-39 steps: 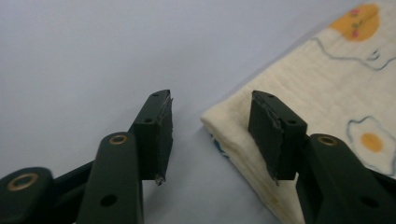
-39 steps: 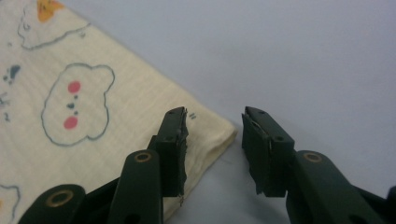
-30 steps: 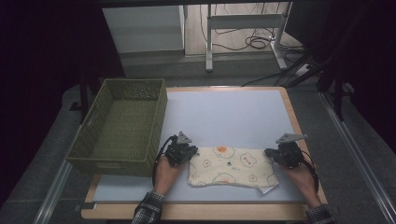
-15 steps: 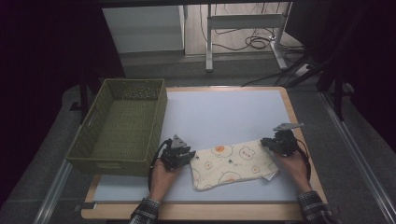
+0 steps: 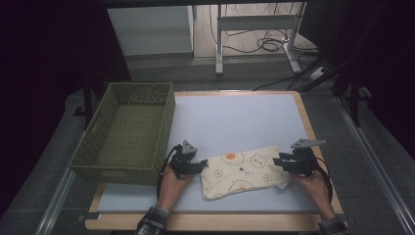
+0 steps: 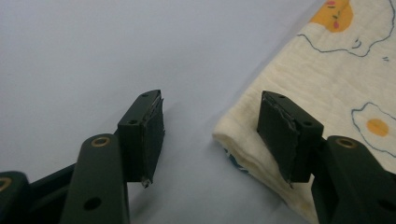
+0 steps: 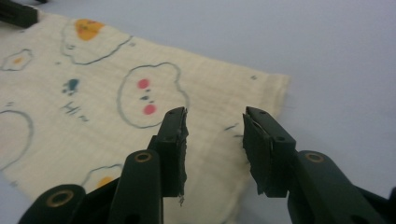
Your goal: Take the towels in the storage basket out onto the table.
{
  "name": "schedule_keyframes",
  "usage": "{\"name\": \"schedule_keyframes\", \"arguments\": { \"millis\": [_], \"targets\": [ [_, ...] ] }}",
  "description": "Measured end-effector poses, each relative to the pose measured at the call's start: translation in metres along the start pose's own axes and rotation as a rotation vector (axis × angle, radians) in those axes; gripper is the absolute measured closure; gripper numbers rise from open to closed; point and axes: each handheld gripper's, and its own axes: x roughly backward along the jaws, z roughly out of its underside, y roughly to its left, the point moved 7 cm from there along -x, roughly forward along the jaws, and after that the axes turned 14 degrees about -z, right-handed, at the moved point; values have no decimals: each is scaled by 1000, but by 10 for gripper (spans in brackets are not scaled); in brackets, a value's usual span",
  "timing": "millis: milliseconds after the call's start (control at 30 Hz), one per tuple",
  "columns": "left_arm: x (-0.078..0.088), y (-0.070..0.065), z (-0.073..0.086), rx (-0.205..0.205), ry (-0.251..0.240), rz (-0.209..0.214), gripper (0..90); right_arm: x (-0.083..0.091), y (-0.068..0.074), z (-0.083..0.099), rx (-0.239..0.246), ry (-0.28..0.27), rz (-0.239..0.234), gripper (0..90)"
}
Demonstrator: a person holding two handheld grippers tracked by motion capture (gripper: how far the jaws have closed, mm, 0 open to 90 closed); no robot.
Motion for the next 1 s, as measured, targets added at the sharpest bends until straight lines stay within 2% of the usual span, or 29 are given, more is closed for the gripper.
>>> {"name": "schedule_keyframes", "arguments": {
  "millis": [100,133,167,300,333,400,567,767,800,833,1000],
  "targets": [
    [0,0,0,5,3,4,408,-1,12,2,0,-9,-30,582],
    [0,0,0,1,1,3,408,-1,12,2,0,-9,-30,582],
    [0,0,0,5,2,4,408,-3,20,3,9,-15,-51,577],
    [0,0,0,3,-2,3,407,-11,37,5,33,-12,-87,566],
    [0,0,0,2,-2,2,407,-11,37,5,33,-12,-87,566],
    [0,0,0,1,-2,2,407,-16,51,6,63,-2,-108,565],
    [0,0,0,1,-2,1,406,-25,70,3,99,1,-148,570],
    [0,0,0,4,0,2,406,-44,100,-1,136,34,-224,596],
    [0,0,0,4,0,2,407,-51,110,-2,146,45,-245,608],
    [0,0,0,4,0,2,407,-51,110,-2,146,45,-245,608],
    [0,1,0,9,0,2,417,-72,134,-4,169,91,-308,658]
  ]
}}
